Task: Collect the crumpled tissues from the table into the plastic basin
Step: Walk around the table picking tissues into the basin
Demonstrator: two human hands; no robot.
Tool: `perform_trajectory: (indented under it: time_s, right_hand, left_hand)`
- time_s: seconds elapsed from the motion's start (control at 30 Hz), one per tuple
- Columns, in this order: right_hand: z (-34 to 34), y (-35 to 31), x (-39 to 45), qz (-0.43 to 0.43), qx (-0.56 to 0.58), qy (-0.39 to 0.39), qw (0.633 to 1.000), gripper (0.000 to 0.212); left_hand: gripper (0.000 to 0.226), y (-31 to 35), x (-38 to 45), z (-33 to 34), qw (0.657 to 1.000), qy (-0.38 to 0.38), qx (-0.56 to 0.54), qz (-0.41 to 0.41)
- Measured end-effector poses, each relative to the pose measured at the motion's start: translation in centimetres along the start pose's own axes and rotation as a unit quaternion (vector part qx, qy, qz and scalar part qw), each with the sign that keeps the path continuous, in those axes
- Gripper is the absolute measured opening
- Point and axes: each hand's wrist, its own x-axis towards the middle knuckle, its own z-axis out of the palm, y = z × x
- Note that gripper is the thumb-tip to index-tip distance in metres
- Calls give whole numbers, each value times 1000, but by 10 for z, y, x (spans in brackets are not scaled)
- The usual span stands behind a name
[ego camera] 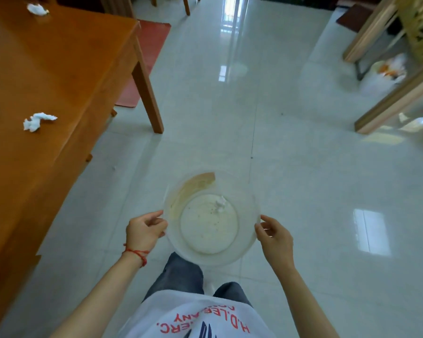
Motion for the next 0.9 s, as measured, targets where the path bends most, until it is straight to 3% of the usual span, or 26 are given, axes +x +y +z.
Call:
perform_trajectory:
  time_s: [0.47, 0.67, 0.9]
  right_hand:
    - [30, -105, 165, -9, 10, 10, 1000, 24]
    - [47, -151, 222, -44, -16, -31, 998, 25]
    - [68, -196, 297, -101, -83, -132, 983, 28]
  left_hand:
    - [38, 108, 164, 40, 1000, -22, 4, 22]
    - [38, 134, 202, 43, 999, 32, -25, -3]
    - [37, 146, 224, 49, 988, 123, -73, -50]
